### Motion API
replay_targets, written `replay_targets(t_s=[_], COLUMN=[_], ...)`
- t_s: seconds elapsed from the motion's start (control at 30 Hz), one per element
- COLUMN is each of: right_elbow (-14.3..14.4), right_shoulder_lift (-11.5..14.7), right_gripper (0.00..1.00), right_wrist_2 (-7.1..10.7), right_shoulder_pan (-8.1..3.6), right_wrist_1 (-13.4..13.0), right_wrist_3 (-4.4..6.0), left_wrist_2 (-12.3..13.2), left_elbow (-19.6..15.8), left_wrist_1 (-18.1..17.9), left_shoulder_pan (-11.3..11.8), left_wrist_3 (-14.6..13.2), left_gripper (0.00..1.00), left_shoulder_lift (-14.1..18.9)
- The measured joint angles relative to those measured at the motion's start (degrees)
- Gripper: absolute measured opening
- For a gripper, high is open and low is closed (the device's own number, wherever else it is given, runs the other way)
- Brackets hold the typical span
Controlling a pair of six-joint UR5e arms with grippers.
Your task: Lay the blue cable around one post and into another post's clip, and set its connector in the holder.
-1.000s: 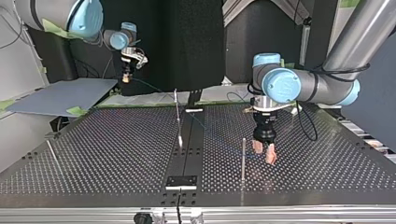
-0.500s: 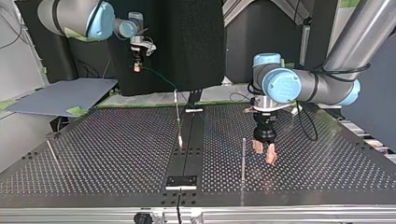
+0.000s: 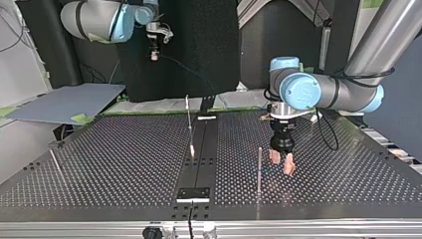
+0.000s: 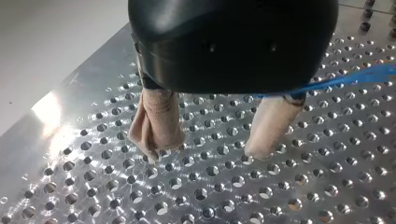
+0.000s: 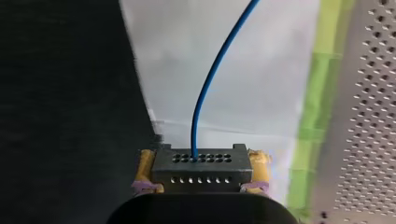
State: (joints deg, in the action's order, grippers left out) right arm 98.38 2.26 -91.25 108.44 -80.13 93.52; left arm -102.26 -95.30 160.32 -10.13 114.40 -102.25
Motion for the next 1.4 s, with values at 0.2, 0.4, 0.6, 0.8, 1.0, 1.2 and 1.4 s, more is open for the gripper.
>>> replay_targets(t_s=[0.2, 0.4, 0.6, 0.8, 1.0, 1.2, 1.4], right_elbow=[0.2, 1.0, 1.6, 1.7, 1.7, 1.7, 1.6], right_shoulder_lift=[-1.4, 1.5, 5.0, 8.3, 12.0, 15.5, 19.1], right_gripper=[0.00, 0.00, 0.00, 0.00, 0.00, 0.00, 0.00], right_wrist_2=[-0.22, -1.16, -2.17, -3.51, -4.97, -5.70, -5.71], right_shoulder_pan=[0.90, 1.52, 2.14, 2.82, 2.57, 1.63, 0.55], right_wrist_1=[2.0, 5.0, 7.0, 9.8, 13.4, 16.9, 18.5], right_wrist_3=[0.49, 1.66, 4.04, 5.48, 6.93, 9.39, 10.27], left_wrist_2=[0.0, 0.0, 0.0, 0.0, 0.0, 0.0, 0.0], left_elbow=[0.0, 0.0, 0.0, 0.0, 0.0, 0.0, 0.0], left_wrist_1=[0.0, 0.0, 0.0, 0.0, 0.0, 0.1, 0.1], left_shoulder_pan=[0.0, 0.0, 0.1, 0.2, 0.2, 0.2, 0.2], left_wrist_3=[0.0, 0.0, -0.1, -0.1, 0.0, 0.0, 0.0], left_gripper=[1.00, 1.00, 1.00, 1.00, 1.00, 1.00, 1.00], left_shoulder_lift=[0.0, 0.0, 0.0, 0.0, 0.0, 0.0, 0.0])
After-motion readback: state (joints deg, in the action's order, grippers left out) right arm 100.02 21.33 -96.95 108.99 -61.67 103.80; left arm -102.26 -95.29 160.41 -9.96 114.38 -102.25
